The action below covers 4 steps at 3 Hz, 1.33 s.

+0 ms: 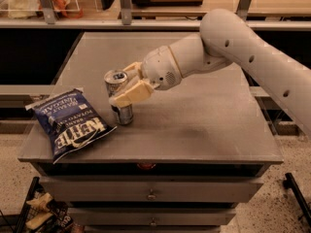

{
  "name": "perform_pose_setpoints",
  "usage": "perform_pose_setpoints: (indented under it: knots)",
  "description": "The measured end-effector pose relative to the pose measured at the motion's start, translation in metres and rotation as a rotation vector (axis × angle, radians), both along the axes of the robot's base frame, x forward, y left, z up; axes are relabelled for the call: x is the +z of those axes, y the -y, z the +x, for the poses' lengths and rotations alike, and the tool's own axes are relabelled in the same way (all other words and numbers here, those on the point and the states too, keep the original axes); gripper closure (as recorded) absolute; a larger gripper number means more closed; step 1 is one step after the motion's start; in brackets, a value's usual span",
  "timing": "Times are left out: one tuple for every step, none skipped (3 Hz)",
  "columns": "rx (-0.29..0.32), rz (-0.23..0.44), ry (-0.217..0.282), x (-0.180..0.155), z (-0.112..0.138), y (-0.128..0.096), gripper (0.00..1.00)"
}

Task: Move redbull can near blue chip bag

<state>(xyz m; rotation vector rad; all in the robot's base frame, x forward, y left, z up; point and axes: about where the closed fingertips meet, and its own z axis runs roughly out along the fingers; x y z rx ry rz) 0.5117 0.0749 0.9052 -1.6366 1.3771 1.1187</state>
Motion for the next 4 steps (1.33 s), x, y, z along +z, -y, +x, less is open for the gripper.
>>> perform_pose_setpoints:
  knots:
    - [-0.002,0.014,0.008,-0.0025,0.0003,-0.0024,0.81]
    - [0.001,0.023,0.011,-0.0029,0.0005,-0.0037,0.59]
    - [0.008,0.025,0.012,-0.0017,0.0007,-0.0044,0.35]
    - [0.015,0.021,0.011,-0.0009,0.0007,-0.0047,0.12]
